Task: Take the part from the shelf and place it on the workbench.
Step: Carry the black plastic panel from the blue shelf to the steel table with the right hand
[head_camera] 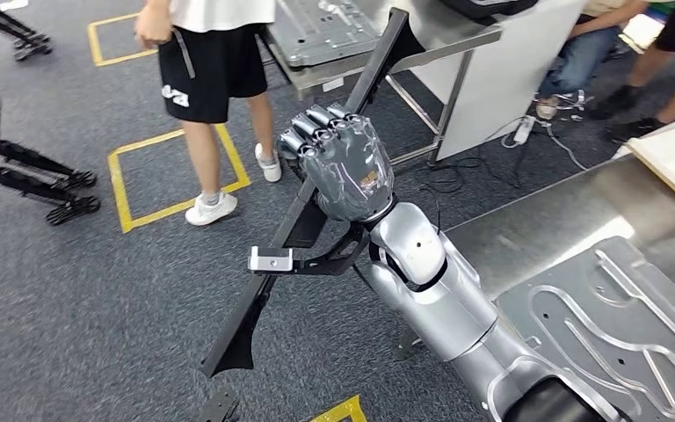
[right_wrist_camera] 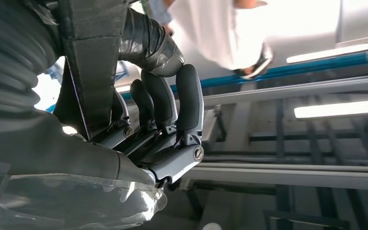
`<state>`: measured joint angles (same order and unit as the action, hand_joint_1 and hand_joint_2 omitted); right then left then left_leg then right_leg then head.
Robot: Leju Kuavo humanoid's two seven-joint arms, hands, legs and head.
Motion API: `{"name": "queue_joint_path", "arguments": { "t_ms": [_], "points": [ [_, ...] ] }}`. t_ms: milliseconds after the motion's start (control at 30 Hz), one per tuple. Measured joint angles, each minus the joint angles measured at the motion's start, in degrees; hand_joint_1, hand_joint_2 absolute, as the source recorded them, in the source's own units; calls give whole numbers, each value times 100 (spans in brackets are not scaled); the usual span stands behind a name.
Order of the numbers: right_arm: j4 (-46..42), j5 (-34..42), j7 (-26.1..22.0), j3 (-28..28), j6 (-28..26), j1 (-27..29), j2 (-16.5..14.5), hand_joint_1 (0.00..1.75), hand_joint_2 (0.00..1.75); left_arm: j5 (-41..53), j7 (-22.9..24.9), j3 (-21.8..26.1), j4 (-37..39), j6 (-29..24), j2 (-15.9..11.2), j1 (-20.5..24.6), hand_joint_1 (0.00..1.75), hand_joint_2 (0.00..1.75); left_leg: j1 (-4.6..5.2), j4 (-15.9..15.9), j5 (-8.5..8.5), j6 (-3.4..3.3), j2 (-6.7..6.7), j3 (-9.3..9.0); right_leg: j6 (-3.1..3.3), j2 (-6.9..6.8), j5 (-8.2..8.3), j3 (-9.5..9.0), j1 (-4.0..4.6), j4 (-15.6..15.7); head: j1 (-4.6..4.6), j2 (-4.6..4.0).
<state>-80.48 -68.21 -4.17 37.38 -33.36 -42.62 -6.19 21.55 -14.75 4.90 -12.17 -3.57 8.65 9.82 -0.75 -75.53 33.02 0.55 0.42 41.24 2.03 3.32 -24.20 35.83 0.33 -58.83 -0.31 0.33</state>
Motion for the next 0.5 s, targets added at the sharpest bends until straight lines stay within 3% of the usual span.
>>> {"name": "queue_joint_path", "arguments": {
  "t_ms": [67, 133, 167, 200, 267, 333, 400, 433, 500],
  "points": [
    [-1, -3, 7, -1, -3, 0, 0, 141, 175, -9, 1, 7, 0, 32, -4, 8, 0, 175, -9, 591, -366, -19, -102, -224, -21, 132, -14, 1, -11, -32, 0, 0],
    [-18, -42, 22, -13, -15, 1, 10, 141, 175, -9, 5, 30, 0, 95, -14, 22, 0, 175, -13, 1314, -677, -65, -328, -520, -108, 357, -18, 58, -45, -81, -1, 0],
    [-35, -63, 28, -30, -22, 4, 22, 141, 175, -4, 5, 40, 0, 120, -20, 32, 0, 175, -20, 1532, -738, -100, -403, -613, -161, 463, -10, 93, -55, -89, 1, 0],
    [-57, -89, 35, -52, -27, 9, 37, 141, 175, 9, 3, 48, 0, 144, -27, 47, 0, 175, -30, 1589, -736, -136, -381, -643, -207, 504, -6, 124, -60, -99, -1, 0],
    [-107, -118, 44, -96, -37, 5, 67, 141, 175, 19, -8, 53, -1, 190, -41, 77, 0, 175, -57, 1659, -775, -207, -237, -674, -263, 253, -130, 219, -30, -278, 29, 0],
    [-140, -146, 49, -119, -46, 3, 82, 141, 175, 18, -12, 67, -1, 244, -63, 87, 0, 175, -55, 1690, -781, -250, -83, -690, -311, -128, -448, 509, -29, -868, 57, 0],
    [-146, -163, 50, -135, -48, 27, 99, 141, 175, 17, -11, 83, 0, 265, -86, 84, 0, 175, -49, 1689, -766, -259, 91, -693, -352, -267, -661, 835, -74, -1487, 56, 0],
    [-146, -169, 50, -141, -48, 41, 112, 141, 175, 17, -10, 89, 0, 270, -95, 84, 0, 175, -49, 1688, -756, -254, 178, -697, -369, -296, -628, 886, -97, -1567, 56, 0],
    [-155, -176, 50, -149, -50, 53, 130, 141, 175, 16, -8, 93, -1, 275, -102, 94, 0, 175, -52, 1688, -729, -230, 337, -724, -383, -389, -297, 649, -126, -1093, 56, 0]
  ]
}}
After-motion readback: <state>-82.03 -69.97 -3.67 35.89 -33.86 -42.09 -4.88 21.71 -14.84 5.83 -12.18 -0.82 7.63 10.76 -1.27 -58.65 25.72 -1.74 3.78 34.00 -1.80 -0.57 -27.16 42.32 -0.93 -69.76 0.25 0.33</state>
